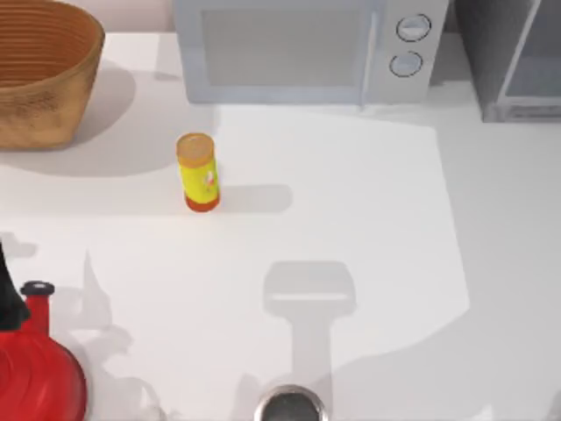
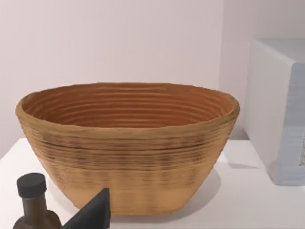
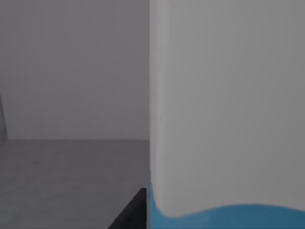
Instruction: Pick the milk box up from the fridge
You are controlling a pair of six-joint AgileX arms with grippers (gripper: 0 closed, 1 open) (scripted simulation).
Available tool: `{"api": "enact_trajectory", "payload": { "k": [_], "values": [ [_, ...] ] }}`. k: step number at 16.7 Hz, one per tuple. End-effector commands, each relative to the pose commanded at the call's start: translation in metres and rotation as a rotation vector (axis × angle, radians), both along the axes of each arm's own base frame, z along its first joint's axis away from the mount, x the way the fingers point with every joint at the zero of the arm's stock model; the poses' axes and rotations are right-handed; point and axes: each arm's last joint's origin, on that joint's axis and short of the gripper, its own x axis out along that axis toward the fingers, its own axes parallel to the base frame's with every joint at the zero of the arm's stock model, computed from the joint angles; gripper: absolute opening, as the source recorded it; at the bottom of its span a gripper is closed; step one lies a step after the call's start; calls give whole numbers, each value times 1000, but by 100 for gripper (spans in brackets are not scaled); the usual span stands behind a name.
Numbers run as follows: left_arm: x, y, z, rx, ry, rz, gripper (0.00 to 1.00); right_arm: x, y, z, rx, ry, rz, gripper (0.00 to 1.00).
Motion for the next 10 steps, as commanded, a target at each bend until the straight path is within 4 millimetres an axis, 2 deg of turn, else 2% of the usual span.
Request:
{"api": "enact_trajectory", "payload": {
  "k": [1, 2, 10],
  "values": [
    [0, 0, 0, 0, 0, 0, 100, 0, 0, 0, 0, 0, 0, 2],
    [0, 0, 0, 0, 0, 0, 100, 0, 0, 0, 0, 0, 0, 0],
    [0, 0, 0, 0, 0, 0, 100, 0, -1, 1, 1, -2, -3, 0]
  ]
}}
